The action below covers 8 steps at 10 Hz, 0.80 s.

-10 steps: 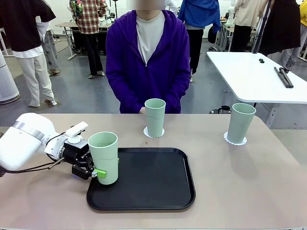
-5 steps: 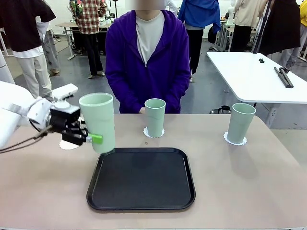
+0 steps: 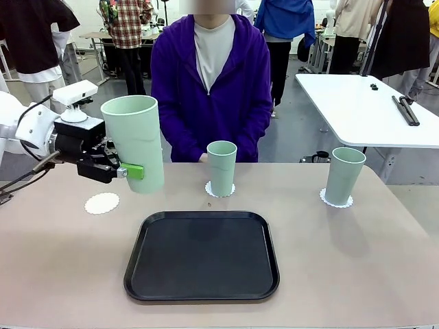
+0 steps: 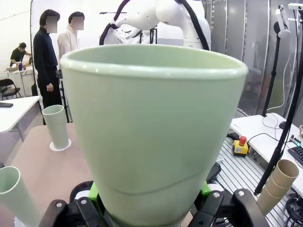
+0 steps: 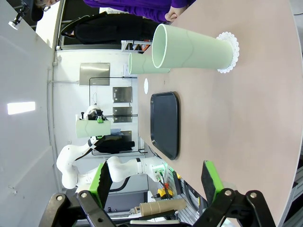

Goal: Place coasters on the table and set cups on them.
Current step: Take one Reusable plastic cup from the Flat Tray and place it on a coaster set by the human.

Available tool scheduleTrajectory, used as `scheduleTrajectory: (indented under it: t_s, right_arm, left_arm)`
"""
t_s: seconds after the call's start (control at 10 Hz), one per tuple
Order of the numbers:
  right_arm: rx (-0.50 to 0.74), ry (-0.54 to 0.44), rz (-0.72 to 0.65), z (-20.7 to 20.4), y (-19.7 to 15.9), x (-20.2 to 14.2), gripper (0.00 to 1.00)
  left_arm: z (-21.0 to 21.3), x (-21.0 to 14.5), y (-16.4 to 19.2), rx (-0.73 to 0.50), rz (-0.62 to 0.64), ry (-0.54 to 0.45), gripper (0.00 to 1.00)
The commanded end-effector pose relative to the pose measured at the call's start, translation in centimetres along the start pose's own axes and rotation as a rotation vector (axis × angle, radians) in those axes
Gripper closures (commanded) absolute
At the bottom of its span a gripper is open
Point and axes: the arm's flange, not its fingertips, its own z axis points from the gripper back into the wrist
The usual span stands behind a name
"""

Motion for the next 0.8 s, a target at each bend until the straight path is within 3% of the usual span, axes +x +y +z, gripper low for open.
scheduleTrajectory:
  t_s: [0.0, 0.3, 0.4, 0.7]
  right_arm:
    - [-0.006, -0.005, 0.002, 0.0, 0.1, 0.0, 0.00]
    - [-0.006, -0.005, 0.002, 0.0, 0.1, 0.0, 0.00]
    - [-0.006, -0.005, 0.002, 0.0, 0.1, 0.0, 0.00]
    - [-0.006, -0.005, 0.002, 0.0, 0.1, 0.0, 0.00]
  left_arm:
    - [0.2, -0.3, 0.5, 0.001, 0.008, -0.002, 0.27]
    - [0.2, -0.3, 0.5, 0.001, 0.008, -0.002, 0.27]
    - [0.1, -0.4, 0.2, 0.003, 0.011, -0.001, 0.17]
    - [8.3, -2.6, 2.6, 0.046, -0.012, -0.031, 0.17]
